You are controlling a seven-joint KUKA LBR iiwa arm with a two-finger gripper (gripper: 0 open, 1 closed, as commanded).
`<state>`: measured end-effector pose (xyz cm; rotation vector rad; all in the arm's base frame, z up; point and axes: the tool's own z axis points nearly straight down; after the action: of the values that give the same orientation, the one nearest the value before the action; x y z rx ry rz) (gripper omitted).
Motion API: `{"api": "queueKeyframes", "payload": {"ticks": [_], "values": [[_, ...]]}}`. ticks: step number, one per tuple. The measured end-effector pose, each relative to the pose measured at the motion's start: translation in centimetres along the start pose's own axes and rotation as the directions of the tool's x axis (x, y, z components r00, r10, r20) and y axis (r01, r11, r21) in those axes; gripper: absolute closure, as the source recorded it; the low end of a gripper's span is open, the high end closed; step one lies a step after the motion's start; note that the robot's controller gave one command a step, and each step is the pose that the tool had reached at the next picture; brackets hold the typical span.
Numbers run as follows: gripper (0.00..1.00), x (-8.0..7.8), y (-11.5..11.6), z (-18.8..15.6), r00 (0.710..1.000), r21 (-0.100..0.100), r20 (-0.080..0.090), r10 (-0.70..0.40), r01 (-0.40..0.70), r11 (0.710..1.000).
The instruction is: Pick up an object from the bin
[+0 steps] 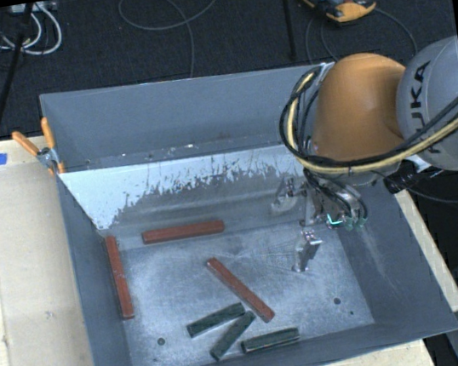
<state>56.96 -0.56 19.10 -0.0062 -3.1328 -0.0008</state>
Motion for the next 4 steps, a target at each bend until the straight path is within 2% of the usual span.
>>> {"api": "queueKeyframes", "payload": {"ticks": [2, 3, 4], "values": [[0.0, 0.1, 0.2, -0.1, 1.0, 0.001, 0.015, -0.003, 0.003, 1.0], [0.0, 3.3, 1.8, 0.3, 1.0, 0.0, -0.009, -0.004, 0.004, 1.0], [0.0, 2.2, 3.3, 0.9, 0.999, 0.001, 0.022, -0.048, 0.048, 0.999]]}}
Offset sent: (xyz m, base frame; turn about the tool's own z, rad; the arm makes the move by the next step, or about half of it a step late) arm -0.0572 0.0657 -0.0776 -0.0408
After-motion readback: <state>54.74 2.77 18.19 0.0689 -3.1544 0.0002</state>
